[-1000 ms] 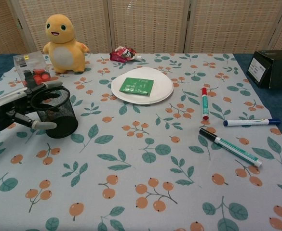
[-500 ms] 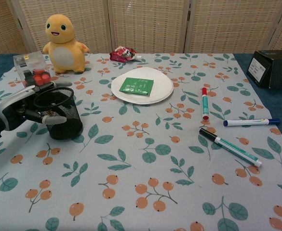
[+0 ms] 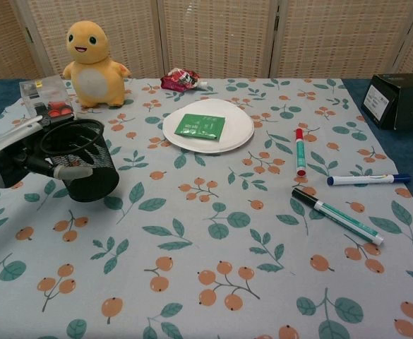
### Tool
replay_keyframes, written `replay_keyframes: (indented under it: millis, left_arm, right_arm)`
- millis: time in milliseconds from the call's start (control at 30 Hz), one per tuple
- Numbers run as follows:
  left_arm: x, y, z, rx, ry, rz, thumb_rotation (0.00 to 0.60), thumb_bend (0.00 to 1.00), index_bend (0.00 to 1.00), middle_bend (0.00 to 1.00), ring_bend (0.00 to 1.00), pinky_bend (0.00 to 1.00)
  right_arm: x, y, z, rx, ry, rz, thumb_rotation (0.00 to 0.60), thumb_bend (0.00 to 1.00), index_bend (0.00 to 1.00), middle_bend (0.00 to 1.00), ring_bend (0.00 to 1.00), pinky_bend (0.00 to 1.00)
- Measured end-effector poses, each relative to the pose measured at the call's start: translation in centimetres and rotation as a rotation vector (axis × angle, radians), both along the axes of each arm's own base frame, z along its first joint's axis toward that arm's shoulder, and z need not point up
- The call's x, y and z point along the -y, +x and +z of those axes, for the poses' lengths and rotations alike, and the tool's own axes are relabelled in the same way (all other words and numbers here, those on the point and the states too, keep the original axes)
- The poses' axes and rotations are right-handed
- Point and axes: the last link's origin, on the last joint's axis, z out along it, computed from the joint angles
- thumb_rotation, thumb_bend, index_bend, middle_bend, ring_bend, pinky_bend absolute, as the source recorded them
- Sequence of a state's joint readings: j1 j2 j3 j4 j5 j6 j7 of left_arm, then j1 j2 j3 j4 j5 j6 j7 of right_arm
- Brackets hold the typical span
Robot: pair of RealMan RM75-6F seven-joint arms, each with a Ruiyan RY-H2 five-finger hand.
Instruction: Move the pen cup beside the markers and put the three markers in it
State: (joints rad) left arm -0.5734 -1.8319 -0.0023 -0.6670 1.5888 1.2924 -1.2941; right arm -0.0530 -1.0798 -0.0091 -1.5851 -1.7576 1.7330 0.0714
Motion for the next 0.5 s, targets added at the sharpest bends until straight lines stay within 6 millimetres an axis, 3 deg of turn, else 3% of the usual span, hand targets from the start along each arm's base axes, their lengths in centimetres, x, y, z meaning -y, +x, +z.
replay_keyframes:
  millis: [300, 500]
  left_arm:
    - [1.0, 3.9, -1.1, -0.03, 0.032, -0.047, 0.6, 0.03, 0.3, 0.57, 0.45, 0.57]
    - [0.7, 7.7, -2.9, -0.061, 0.009, -0.083, 0.6, 0.02, 0.29, 0.57, 0.44, 0.57]
  right_arm:
    - [0.4, -0.1, 0.4, 0.029, 0.032, 0.01, 0.6, 0.24, 0.03, 0.0, 0.0, 0.0]
    - [0.3, -0.4, 1.6, 0.064, -0.007, 0.02, 0.6, 0.24, 0.03, 0.0, 0.0, 0.0]
